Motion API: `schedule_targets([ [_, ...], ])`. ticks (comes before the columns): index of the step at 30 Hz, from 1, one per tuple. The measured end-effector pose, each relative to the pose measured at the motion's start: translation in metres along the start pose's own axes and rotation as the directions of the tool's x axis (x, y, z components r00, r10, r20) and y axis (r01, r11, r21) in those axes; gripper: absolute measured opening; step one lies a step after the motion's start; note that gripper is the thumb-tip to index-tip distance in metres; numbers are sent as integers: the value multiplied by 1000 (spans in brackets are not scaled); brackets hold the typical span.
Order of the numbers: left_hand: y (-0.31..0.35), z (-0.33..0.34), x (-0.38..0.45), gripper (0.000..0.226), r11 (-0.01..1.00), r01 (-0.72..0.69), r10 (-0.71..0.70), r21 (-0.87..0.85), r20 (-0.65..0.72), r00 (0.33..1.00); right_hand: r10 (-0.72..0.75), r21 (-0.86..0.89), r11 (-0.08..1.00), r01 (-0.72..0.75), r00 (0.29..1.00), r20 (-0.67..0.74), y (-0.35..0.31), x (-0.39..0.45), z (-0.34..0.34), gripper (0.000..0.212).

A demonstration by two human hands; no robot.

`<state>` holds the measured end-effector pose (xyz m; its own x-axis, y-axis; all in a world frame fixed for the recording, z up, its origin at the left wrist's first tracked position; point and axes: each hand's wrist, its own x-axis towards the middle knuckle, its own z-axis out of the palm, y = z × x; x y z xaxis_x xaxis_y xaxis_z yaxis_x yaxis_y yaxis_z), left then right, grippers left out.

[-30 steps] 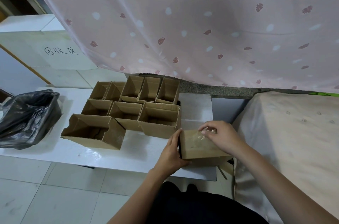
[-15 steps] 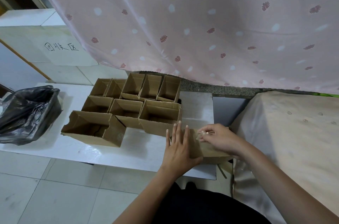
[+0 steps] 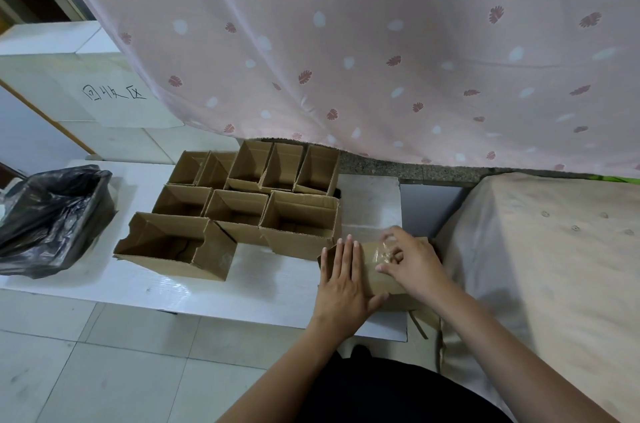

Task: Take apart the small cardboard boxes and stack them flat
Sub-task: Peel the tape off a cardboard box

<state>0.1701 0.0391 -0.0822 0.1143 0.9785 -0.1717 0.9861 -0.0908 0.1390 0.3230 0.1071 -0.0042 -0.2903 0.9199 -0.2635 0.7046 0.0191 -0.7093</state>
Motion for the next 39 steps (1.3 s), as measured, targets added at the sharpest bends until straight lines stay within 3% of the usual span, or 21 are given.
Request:
schedule_targets([
  [13,-2,2,2,102,1000,-19,19,12,10,1000,24,22,999,-26,996,85,6,-5,-3,20],
  [19,-1,1,2,102,999,-17,16,43,24,1000,-31,-85,996,30,999,-11,6,-10,-4,24],
  [26,-1,3,3,103,1000,-11,11,23,-3,1000,-174,-12,985,173,984,-48,6,-14,-6,41],
  [31,-1,4,4,101,1000,-10,10,24,-3,1000,-123,-20,992,123,992,-11,9,-7,1,25],
  [35,-2,5,5,101,999,-8,7,45,20,1000,-48,-41,998,49,999,26,9,-2,5,37],
  [39,-1,3,5,100,999,-3,3,49,-2,1000,-93,-175,980,93,996,7,13,1,9,52],
])
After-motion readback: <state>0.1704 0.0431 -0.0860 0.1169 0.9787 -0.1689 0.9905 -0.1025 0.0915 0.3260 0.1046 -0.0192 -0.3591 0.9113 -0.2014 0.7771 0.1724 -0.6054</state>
